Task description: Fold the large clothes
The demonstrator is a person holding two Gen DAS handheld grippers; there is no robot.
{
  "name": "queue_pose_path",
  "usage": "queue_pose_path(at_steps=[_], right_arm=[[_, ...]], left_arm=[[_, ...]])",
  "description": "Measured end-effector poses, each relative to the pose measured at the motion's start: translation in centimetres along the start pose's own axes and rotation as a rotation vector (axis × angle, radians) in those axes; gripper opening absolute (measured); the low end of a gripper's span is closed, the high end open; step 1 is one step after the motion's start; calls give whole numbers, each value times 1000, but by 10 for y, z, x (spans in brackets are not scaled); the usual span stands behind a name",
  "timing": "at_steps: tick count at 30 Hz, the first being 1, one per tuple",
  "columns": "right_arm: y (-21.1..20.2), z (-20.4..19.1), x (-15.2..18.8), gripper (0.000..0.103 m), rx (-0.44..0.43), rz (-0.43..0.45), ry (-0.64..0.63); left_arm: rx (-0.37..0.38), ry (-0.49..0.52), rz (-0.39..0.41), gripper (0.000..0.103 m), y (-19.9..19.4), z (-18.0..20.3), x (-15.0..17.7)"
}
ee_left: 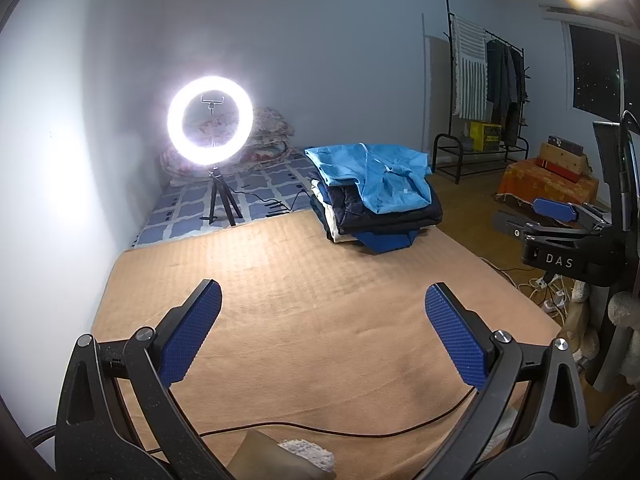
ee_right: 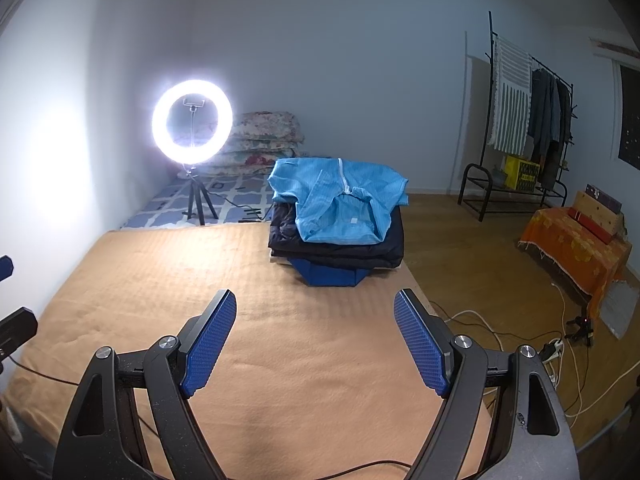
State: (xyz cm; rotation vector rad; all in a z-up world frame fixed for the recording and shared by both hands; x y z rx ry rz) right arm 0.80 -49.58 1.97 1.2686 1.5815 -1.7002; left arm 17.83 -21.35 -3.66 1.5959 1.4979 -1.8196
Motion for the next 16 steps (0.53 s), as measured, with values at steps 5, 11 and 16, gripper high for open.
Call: queue_pose_path(at_steps=[5,11,16], right_arm=[[1,0,1,81,-3,-1,-5],[3,0,1,81,-9,-6,-7],[2,0,1,81,-10,-6,-7]], left_arm=[[-1,5,2,103,0,-1,-1],[-1,9,10,103,-1,1,-2],[-13,8,19,103,0,-5,-4]])
Point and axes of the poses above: each gripper's, at about its wrist camera, not at the fingertips, and y roughly the way its jaws point, z to its right, x to its underside, the point moved 7 cm from there along y, roughly the way its jaws point, and after that the axes turned 9 degrees about y, right-handed, at the moved point
